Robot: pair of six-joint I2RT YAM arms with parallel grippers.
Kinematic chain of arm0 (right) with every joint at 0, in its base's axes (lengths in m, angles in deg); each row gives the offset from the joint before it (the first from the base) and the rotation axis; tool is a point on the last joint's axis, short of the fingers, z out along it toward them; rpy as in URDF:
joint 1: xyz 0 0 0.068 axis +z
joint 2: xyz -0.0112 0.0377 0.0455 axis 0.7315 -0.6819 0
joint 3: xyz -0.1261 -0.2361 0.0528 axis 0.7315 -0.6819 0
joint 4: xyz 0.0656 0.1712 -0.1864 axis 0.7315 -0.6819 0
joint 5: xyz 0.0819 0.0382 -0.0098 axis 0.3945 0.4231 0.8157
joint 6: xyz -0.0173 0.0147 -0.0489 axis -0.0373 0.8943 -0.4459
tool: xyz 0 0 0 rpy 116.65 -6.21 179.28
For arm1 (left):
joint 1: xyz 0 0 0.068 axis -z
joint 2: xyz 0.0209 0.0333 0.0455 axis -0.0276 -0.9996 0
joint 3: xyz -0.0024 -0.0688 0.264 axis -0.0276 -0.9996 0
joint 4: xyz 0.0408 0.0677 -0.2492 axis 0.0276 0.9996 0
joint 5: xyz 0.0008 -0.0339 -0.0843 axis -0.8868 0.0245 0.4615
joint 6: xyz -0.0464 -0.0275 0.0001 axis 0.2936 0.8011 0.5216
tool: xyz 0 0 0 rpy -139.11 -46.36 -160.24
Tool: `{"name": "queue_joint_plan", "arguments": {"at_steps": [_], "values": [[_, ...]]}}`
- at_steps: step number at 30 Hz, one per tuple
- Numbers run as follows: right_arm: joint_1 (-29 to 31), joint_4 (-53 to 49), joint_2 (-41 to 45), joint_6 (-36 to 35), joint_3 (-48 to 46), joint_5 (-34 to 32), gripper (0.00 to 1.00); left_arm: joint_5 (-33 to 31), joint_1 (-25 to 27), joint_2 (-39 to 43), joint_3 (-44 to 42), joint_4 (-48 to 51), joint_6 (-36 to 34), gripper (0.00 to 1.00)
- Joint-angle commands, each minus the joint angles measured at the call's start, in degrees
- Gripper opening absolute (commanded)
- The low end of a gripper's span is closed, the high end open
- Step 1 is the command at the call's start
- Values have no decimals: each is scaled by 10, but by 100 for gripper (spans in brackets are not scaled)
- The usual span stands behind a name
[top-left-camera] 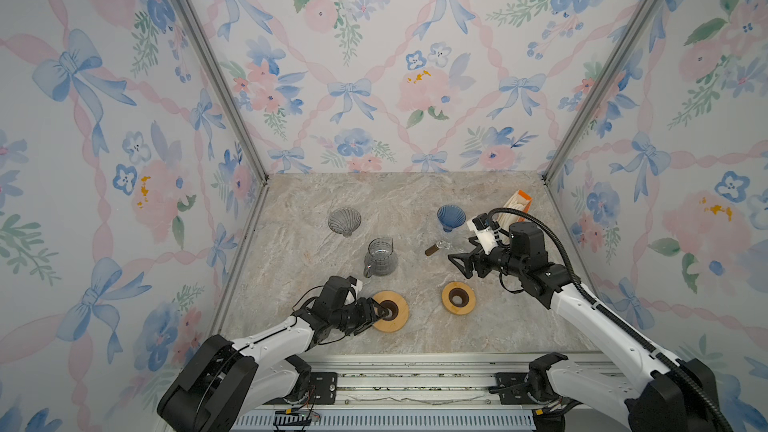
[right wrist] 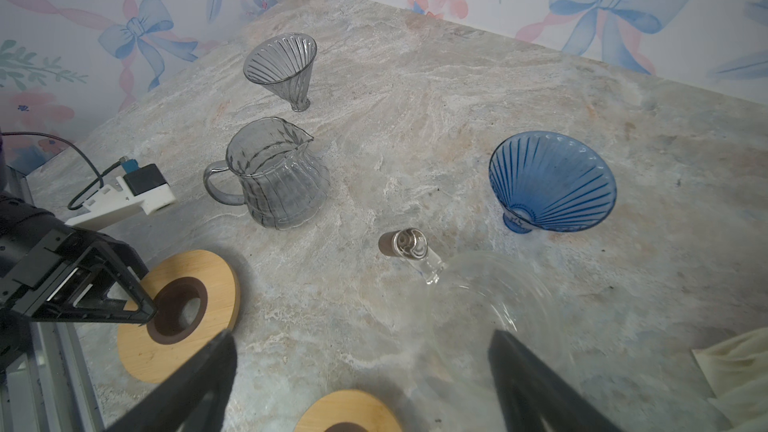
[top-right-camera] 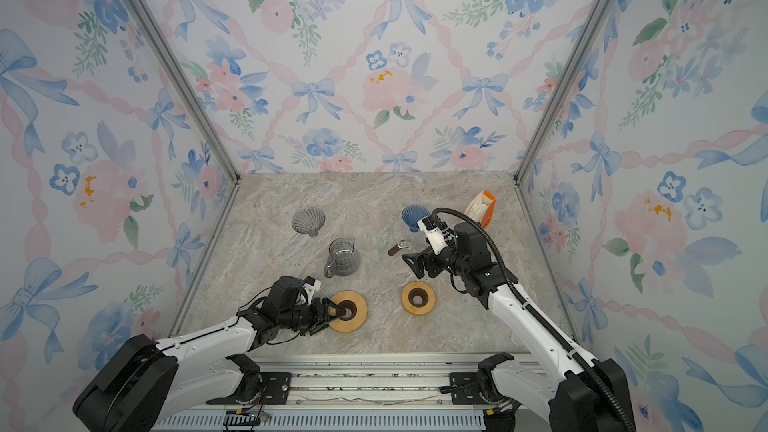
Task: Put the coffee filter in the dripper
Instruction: 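Lower the left gripper onto the larger wooden holder while the right arm advances, then close the left gripper on the rim of the larger wooden holder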
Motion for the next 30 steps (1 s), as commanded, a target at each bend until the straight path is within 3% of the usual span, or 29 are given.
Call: {"name": "queue_joint_plan", "arguments": {"at_steps": [1, 12, 15, 30], "values": [[7, -1, -6, -1, -1, 10, 96, -17, 4, -11, -4, 37, -16, 57], [7, 5, -22, 8, 8, 13, 97, -22, 4, 40, 6, 38, -17, 52], [6, 10, -24, 11, 9, 15, 97, -21, 3, 44, 19, 63, -50, 52], [7, 42, -35, 27, -1, 20, 96, -13, 3, -31, 46, 27, -53, 38]]}}
